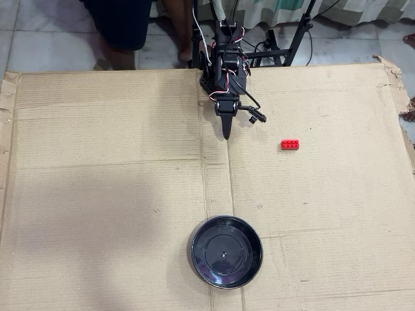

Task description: Grasp a lego block and put it in the bin.

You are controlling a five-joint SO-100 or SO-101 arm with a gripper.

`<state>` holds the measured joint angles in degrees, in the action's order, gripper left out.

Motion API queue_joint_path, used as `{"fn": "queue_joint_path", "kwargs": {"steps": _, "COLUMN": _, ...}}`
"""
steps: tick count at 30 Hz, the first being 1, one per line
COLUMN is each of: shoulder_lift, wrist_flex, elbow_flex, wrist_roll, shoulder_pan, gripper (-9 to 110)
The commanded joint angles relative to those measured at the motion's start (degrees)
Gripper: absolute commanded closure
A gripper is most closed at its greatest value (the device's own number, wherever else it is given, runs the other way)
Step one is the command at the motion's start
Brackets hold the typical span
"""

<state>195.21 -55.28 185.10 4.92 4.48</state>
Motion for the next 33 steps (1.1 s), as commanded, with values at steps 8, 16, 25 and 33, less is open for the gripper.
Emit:
{"fn": "queue_joint_path", "kwargs": {"steps": 8, "shoulder_lift": 0.9, "wrist_flex": 0.1, "elbow_flex": 0.6, "wrist_roll": -0.4, "shoulder_pan": 0.2, "gripper": 101}}
{"fn": "queue_joint_path", "kwargs": {"steps": 16, "shoulder_lift": 0.9, "wrist_flex": 0.1, "elbow_flex": 0.6, "wrist_roll": -0.3, "shoulder_pan": 0.2, "gripper": 101}}
{"fn": "queue_joint_path", "kwargs": {"steps": 25, "shoulder_lift": 0.9, "wrist_flex": 0.1, "elbow_flex": 0.6, "wrist_roll": 0.4, "shoulder_pan": 0.4, "gripper": 100}}
{"fn": "queue_joint_path", "kwargs": {"steps": 33, "shoulder_lift": 0.1, "wrist_flex": -0.8, "elbow_flex": -4.0, "wrist_roll": 0.4, "shoulder_pan": 0.0, "gripper": 100}}
